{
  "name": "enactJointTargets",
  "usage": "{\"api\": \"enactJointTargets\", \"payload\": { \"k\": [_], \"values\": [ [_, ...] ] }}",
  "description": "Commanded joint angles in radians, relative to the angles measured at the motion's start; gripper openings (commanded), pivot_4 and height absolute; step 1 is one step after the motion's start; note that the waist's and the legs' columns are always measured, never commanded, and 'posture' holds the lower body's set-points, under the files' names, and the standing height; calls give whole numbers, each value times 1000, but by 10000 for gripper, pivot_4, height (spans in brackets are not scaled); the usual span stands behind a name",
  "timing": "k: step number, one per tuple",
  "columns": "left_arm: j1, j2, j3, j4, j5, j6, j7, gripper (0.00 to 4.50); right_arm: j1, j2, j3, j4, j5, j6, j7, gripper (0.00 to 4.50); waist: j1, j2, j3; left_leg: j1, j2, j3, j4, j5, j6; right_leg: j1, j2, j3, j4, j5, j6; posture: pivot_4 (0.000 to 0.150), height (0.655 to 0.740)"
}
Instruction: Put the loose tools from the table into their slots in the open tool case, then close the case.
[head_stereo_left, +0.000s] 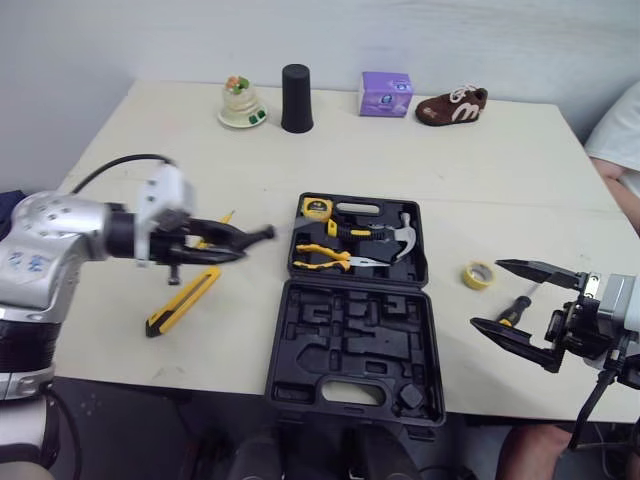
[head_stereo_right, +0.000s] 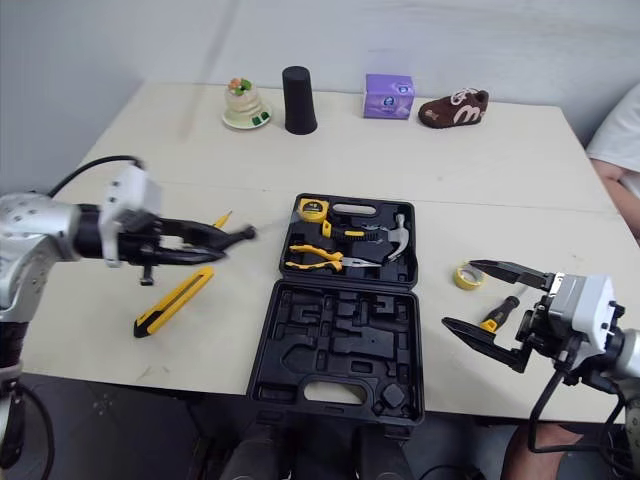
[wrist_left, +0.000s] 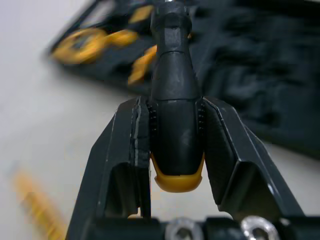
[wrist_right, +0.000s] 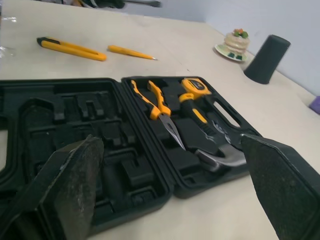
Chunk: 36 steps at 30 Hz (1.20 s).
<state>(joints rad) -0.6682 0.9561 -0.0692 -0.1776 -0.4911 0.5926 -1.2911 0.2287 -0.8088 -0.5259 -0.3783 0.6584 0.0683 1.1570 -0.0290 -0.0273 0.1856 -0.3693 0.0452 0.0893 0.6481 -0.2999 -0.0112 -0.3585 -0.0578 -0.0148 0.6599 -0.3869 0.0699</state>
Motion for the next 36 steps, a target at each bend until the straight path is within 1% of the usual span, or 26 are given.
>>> {"api": "enactJointTargets", "payload": {
  "k": [1, 2, 3, 6, 9, 11, 15, 17, 21, 24, 28, 36],
  "values": [
    [-57, -39, -101, -71, 21, 49, -6, 10069, 38, 13, -48, -14, 37, 22, -3, 45000, -3, 1, 1, 0, 1, 1, 0, 0, 0, -1, 2, 2, 0, 0, 0, 1500, 7341],
    [-73, -50, -127, -79, 39, 53, -3, 10068, 46, 18, -53, -18, 42, 22, -3, 45000, -2, 1, 1, 0, 2, 1, 0, 1, -1, -2, 3, 2, 0, 0, 0, 1500, 7341],
    [-87, -49, -173, -86, 87, 29, -13, 10069, 62, 19, -55, -22, 37, 15, 10, 45000, -2, 1, 1, 0, 3, 1, 1, 1, -2, -2, 4, 3, 0, 0, 0, 1500, 7341],
    [-161, -71, -332, -79, 268, -4, 14, 10068, 84, 27, -55, -20, 10, -9, 22, 45000, 3, 1, 1, 1, 4, 1, 1, 2, -4, -2, 9, 8, 1, 0, 0, 1500, 7341],
    [-214, -128, -380, -67, 316, 69, 60, 10068, 83, 39, -55, -26, 6, -13, 6, 45000, 4, 1, 1, 1, 4, 1, 2, 2, -4, -1, 12, 15, 1, 1, 1, 1500, 7341],
    [-222, -140, -392, -59, 342, 42, 54, 10068, 85, 47, -51, -36, 6, -9, -7, 45000, 3, 1, 1, 1, 3, 2, 2, 2, -3, -2, 12, 17, 1, 1, 2, 1500, 7341],
    [-254, -211, -444, -23, 424, 29, 93, 10068, 93, 57, -43, -56, 0, -10, -26, 45000, 5, 1, 1, 0, 4, 2, 2, 2, -4, -3, 13, 18, 1, 1, 2, 1500, 7341],
    [-257, -212, -480, -5, 476, 6, 85, 10068, 89, 60, -36, -51, -11, -17, -32, 45000, 3, 1, 1, 0, 4, 3, 3, 2, -4, -3, 13, 19, 1, 1, 2, 1500, 7341],
    [-263, -257, -483, 12, 504, 33, 114, 10068, 86, 61, -18, -53, -24, -20, -33, 45000, 5, 1, 1, 0, 4, 3, 3, 2, -4, -3, 13, 19, 2, 1, 2, 1500, 7341],
    [-249, -267, -489, 3, 531, 33, 119, 10068, 80, 66, -7, -67, -25, -15, -49, 45000, 5, 1, 1, 0, 4, 3, 3, 2, -4, -3, 13, 19, 1, 1, 2, 1500, 7341],
    [-240, -271, -488, 0, 553, 45, 127, 10068, 76, 68, 0, -76, -23, -9, -58, 45000, 4, 1, 1, 0, 4, 3, 3, 2, -4, -3, 13, 19, 2, 1, 2, 1500, 7341],
    [-230, -245, -505, -13, 568, 53, 76, 10068, 64, 74, 20, -86, -30, -4, -78, 45000, 4, 1, 1, 0, 4, 3, 3, 2, -4, -3, 13, 19, 2, 1, 2, 1500, 7341]
  ]
}}
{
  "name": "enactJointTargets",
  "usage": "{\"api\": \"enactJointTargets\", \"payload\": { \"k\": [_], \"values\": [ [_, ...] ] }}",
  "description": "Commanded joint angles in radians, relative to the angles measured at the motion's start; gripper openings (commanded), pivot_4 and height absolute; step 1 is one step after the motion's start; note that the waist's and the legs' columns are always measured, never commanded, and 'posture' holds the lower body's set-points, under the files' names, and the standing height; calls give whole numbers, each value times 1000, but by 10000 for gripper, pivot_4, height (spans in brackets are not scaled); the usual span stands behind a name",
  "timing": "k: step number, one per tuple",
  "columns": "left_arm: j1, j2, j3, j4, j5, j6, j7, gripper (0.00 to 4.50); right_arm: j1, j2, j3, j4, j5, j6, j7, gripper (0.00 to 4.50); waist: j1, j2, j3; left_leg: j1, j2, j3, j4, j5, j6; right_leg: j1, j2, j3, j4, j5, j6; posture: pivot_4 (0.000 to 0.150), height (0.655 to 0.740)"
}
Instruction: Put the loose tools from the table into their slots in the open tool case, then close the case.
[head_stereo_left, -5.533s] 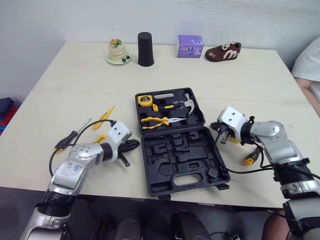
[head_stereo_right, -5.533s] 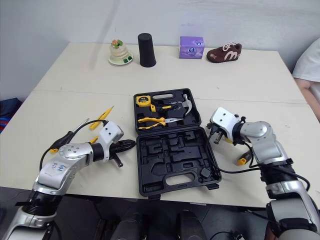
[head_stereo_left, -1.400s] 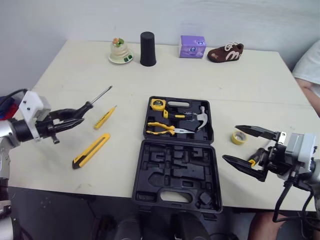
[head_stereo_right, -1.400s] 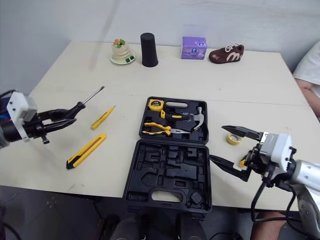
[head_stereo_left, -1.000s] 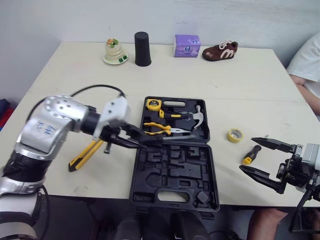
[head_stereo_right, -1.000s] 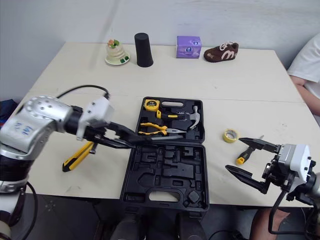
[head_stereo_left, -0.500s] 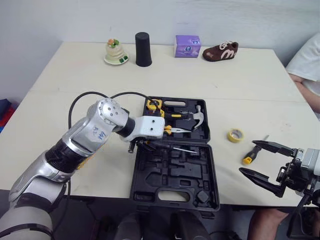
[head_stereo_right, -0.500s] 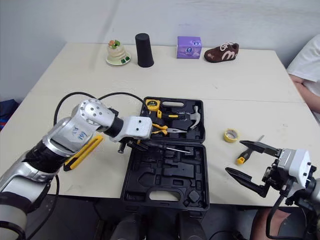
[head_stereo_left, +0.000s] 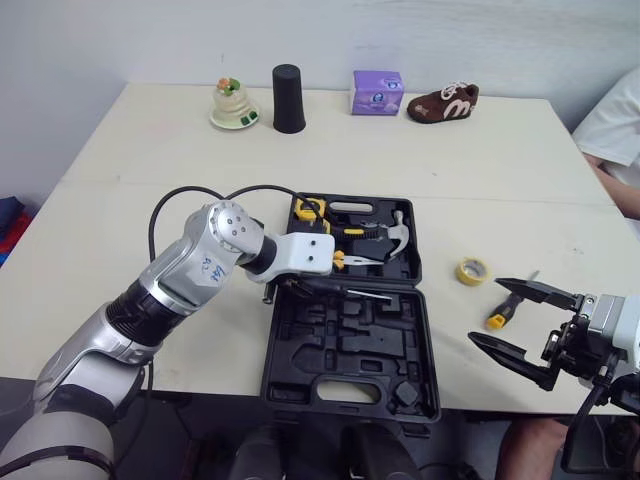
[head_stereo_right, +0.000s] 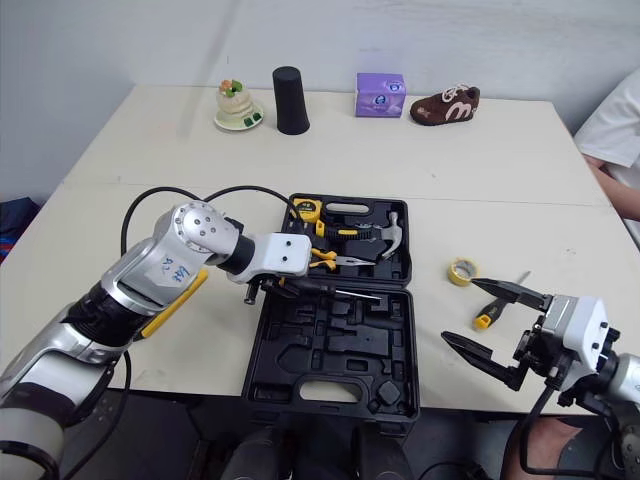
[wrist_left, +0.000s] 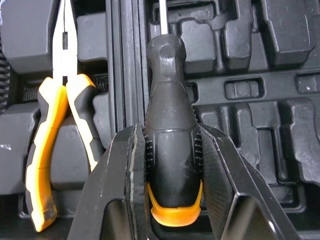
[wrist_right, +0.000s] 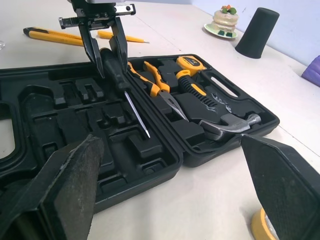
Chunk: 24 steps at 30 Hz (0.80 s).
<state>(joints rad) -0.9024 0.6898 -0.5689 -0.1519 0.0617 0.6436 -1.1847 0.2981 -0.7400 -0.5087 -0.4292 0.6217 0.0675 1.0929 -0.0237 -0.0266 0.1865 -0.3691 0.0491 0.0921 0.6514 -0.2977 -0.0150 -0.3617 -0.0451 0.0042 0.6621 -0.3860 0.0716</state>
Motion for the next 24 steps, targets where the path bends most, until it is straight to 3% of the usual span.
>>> {"api": "enactJointTargets", "payload": {
  "k": [1, 12, 14, 19, 24],
  "values": [
    [9, 20, -5, -45, 12, 4, -37, 10068, -8, 5, 6, -34, 6, -3, -16, 45000, -1, 0, 0, 0, 0, 0, 0, 0, 0, 0, 0, 0, 0, 0, 0, 1500, 7341],
    [32, -34, 13, -8, 40, 3, 15, 10068, -15, 2, 26, -36, 2, 0, -28, 45000, 2, 0, 0, 0, 0, 0, 1, 0, 0, 0, 0, 0, 0, 0, 0, 1500, 7341],
    [38, -49, 41, -3, 14, -15, 15, 20294, -16, -1, 28, -37, 4, 5, -29, 45000, 3, 0, 0, 0, 0, 0, 1, 0, 0, 0, 0, 0, 0, 0, 0, 1500, 7341],
    [37, -48, 119, -3, -66, -130, -34, 39586, -32, -13, 31, -62, 20, 32, -34, 45000, 7, 0, 0, 0, 0, 0, 1, 0, 0, 0, 0, 0, 1, 0, 0, 1500, 7341],
    [127, -128, 264, -52, -250, -220, -36, 39586, -46, -8, 31, -31, -1, 25, -21, 45000, 7, 0, 0, 0, 0, 0, 1, 0, 0, 0, 0, 0, 1, 0, 0, 1500, 7341]
  ]
}}
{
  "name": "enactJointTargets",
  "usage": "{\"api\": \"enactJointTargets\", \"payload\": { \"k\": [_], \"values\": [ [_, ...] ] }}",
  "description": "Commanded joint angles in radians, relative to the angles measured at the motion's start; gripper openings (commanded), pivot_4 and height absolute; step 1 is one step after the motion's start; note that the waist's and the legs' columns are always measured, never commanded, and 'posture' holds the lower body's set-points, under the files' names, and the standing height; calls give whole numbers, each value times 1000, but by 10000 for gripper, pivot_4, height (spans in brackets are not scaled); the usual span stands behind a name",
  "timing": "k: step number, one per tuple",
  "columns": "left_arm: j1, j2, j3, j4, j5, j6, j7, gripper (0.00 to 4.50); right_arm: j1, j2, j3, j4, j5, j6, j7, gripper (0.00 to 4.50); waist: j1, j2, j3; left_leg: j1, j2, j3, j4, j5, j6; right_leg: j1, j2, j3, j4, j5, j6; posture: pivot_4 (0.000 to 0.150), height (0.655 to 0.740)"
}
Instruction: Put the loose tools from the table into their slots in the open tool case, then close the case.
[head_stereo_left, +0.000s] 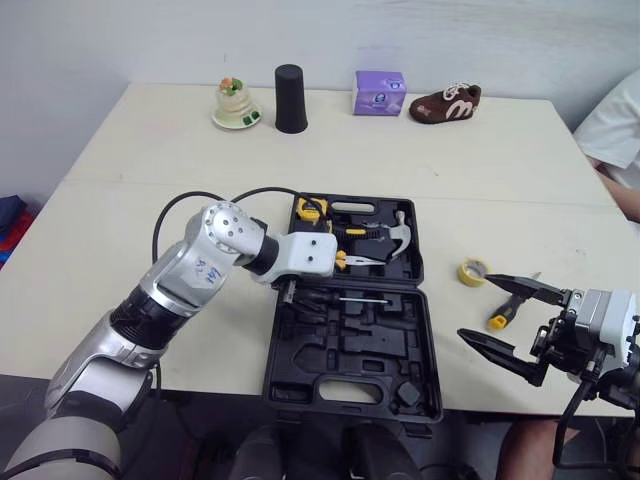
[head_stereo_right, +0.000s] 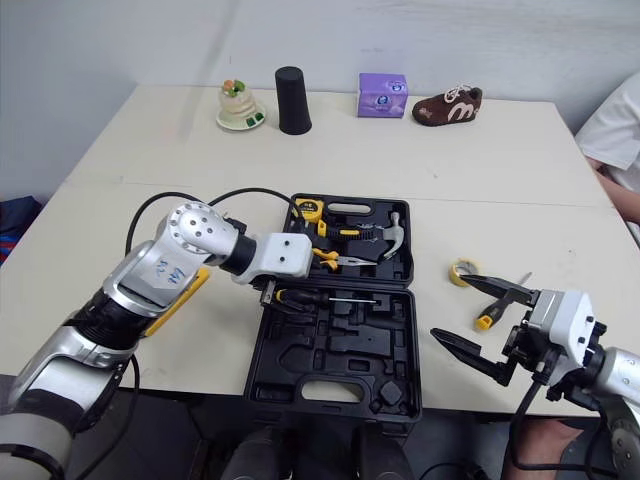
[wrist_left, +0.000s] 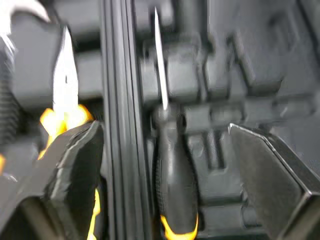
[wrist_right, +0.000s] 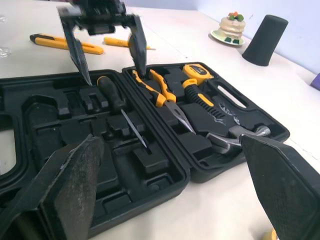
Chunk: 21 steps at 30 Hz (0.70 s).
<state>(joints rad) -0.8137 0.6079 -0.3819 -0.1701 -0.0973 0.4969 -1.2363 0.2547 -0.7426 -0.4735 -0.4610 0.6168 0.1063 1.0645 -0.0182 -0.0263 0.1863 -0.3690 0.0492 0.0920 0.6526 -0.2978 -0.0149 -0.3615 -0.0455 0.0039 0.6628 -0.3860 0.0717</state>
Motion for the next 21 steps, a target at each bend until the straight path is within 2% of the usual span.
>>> {"api": "enactJointTargets", "payload": {
  "k": [1, 3, 9, 10, 18, 21],
  "values": [
    [62, -66, 103, -25, -117, -83, 28, 36903, -2, -4, -5, 5, 2, -15, 10, 45000, 3, 0, 0, 0, 0, 0, 0, 0, 0, 0, 0, 0, 0, 0, 0, 1500, 7341],
    [106, -77, 114, -8, -142, -152, -1, 30612, -2, -4, -6, 10, -1, -16, 14, 45000, 6, 0, 0, 0, 0, 0, 2, 0, 0, 0, 0, 0, 0, 0, 0, 1500, 7341],
    [178, -111, 95, 103, -82, -230, 89, 2768, 0, -6, -17, 16, -7, -18, 17, 45000, 12, 0, 0, 0, 0, 0, 2, 0, 1, 1, 0, 0, 1, 0, 1, 1500, 7341],
    [195, -131, 105, 145, -65, -265, 133, 532, 2, -5, -18, 14, -7, -17, 15, 45000, 14, 0, 0, 0, 0, 0, 2, 0, 1, 1, 0, 0, 0, 0, 1, 1500, 7341],
    [243, -130, 86, 223, 3, -315, 189, 532, 33, -6, -34, -9, -3, -7, 6, 45000, 16, 0, 0, 0, 0, 0, 3, -1, 2, 0, 0, 0, 0, 1, 1, 1500, 7341],
    [243, -123, 65, 228, 16, -315, 162, 532, 39, -9, -35, -12, -5, -8, 6, 45000, 16, 0, 0, 0, 0, 0, 3, -1, 2, 1, 0, 0, 0, 1, 2, 1500, 7341]
  ]
}}
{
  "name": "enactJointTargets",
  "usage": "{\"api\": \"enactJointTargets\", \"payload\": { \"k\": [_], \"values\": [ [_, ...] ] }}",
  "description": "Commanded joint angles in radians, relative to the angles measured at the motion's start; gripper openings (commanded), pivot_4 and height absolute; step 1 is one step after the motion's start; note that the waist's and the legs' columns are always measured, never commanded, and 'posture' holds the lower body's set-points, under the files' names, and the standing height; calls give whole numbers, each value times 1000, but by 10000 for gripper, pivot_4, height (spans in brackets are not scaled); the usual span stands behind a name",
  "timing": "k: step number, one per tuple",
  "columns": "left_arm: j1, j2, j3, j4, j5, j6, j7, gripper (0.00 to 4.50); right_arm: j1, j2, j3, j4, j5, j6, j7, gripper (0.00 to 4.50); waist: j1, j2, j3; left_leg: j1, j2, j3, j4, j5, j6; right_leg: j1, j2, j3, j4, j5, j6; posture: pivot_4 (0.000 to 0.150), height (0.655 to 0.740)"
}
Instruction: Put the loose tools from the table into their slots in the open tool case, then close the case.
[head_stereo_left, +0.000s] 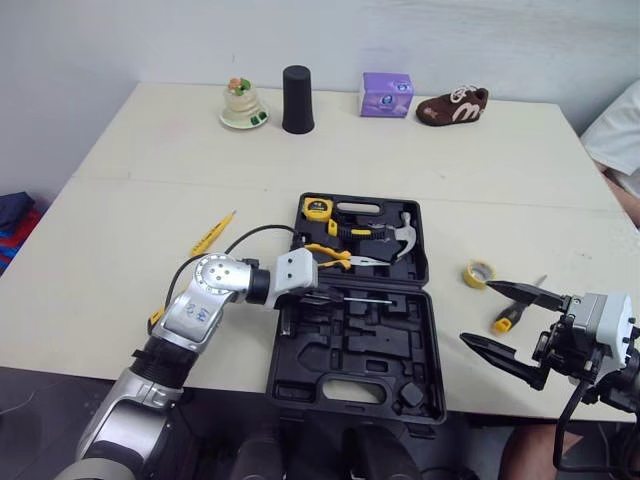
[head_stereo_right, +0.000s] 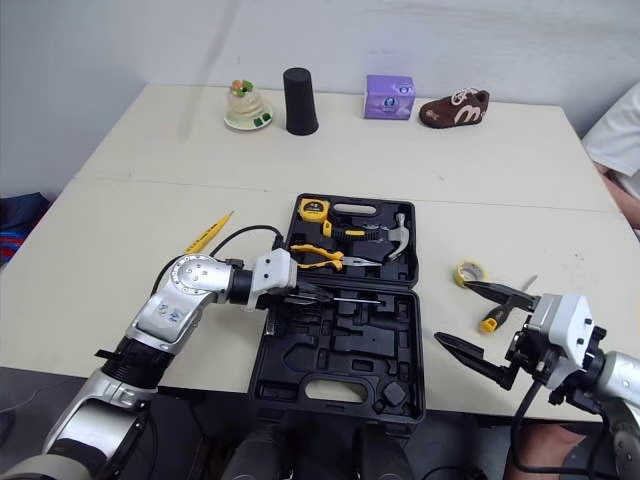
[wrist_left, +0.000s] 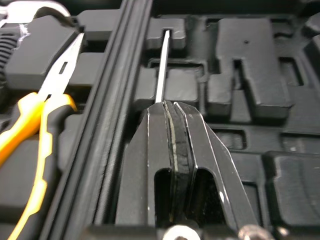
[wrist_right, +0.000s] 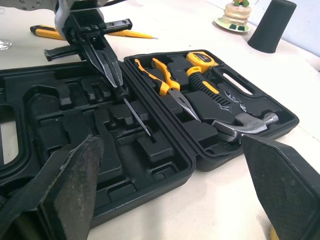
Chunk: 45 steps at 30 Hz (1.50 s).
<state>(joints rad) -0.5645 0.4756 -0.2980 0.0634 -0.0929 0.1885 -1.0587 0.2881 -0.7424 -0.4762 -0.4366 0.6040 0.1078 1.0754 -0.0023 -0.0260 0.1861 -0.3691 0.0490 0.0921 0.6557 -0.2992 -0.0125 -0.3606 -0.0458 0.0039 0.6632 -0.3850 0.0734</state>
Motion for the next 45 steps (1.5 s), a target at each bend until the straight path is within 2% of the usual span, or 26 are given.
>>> {"api": "enactJointTargets", "payload": {
  "k": [1, 11, 19, 23, 25, 27, 32, 34, 35, 37, 39, 42, 43, 45],
  "values": [
    [-5, 9, -21, -8, 13, -4, -18, 532, 7, -9, -32, -37, 7, -10, -5, 45000, 0, 0, 0, 0, 0, 0, 0, 0, 0, 0, 0, 0, 0, 0, 0, 1500, 7341],
    [-3, -32, -71, 36, 76, 96, 57, 532, 20, -2, -20, -52, 4, -10, -16, 45000, 5, 1, -1, 1, 0, 0, 1, -1, 1, 2, -1, 0, -1, 1, 1, 1500, 7341],
    [10, -9, -161, 53, 138, 248, 55, 532, 19, 3, -13, -57, 4, -9, -30, 45000, 5, 7, -12, 5, -1, 0, 3, -2, 4, 9, -2, 0, -3, 2, 3, 1500, 7341],
    [10, -7, -219, 98, 208, 297, 97, 532, 23, 18, 6, -77, -2, -4, -50, 45000, 4, 7, -21, 20, -2, -1, -6, -8, 9, 32, -2, 0, -14, 2, 3, 1500, 7341],
    [12, -5, -226, 93, 208, 311, 94, 532, 20, 22, 9, -82, 2, -1, -60, 45000, 3, 6, -26, 32, -1, -1, -9, -12, 9, 44, -3, 0, -20, 2, 3, 1500, 7341],
    [15, -9, -220, 80, 186, 348, 90, 532, 18, 23, 13, -88, 3, 3, -69, 45000, 1, 8, -33, 36, 0, -1, -10, -14, 10, 50, -4, -1, -24, 1, 3, 1500, 7341],
    [-1, -53, -91, 43, 70, 162, 85, 532, 45, 39, -16, -113, 31, 28, -107, 45000, 2, 15, -38, 35, -1, -1, -10, -16, 12, 49, -8, -2, -26, 1, 2, 1500, 7341],
    [3, -41, 20, -47, -99, 156, -35, 532, 79, 33, -69, -123, 78, 69, -114, 45000, 1, 18, -37, 32, -2, -1, -10, -15, 13, 45, -9, -3, -26, 1, 2, 1500, 7341],
    [6, -14, 76, -71, -158, 97, -95, 532, 97, 32, -99, -120, 89, 80, -119, 45000, 0, 15, -33, 30, -2, 0, -10, -14, 13, 38, -9, -3, -24, 1, 2, 1500, 7341],
    [7, 23, 152, -71, -208, 0, -142, 532, 118, 34, -139, -110, 89, 85, -127, 45000, -2, 12, -31, 12, -2, -1, -7, -9, 7, 19, -9, -4, -18, 2, 2, 1500, 7341],
    [4, 50, 241, -26, -230, -23, -99, 532, 141, 43, -175, -74, 58, 55, -118, 45000, -3, 12, -30, 4, -2, 0, -6, -6, 4, 10, -7, -4, -18, 2, 2, 1500, 7341],
    [14, 91, 357, 21, -260, 10, -28, 532, 175, 68, -237, -15, 20, -4, -107, 45000, 0, 12, -30, 0, -2, 0, -7, -6, 5, 5, -6, -3, -17, 2, 3, 1500, 7341],
    [21, 104, 386, 22, -278, 35, -18, 6384, 185, 74, -255, 1, 13, -23, -102, 45000, 0, 12, -30, 0, -2, 0, -7, -6, 5, 5, -6, -3, -17, 2, 3, 1500, 7341],
    [75, 162, 442, 25, -283, 50, -22, 13398, 205, 99, -307, 55, -23, -88, -107, 45000, -1, 10, -28, 0, -2, 0, -8, -7, 6, 5, -6, -3, -17, 2, 3, 1500, 7341]
  ]
}}
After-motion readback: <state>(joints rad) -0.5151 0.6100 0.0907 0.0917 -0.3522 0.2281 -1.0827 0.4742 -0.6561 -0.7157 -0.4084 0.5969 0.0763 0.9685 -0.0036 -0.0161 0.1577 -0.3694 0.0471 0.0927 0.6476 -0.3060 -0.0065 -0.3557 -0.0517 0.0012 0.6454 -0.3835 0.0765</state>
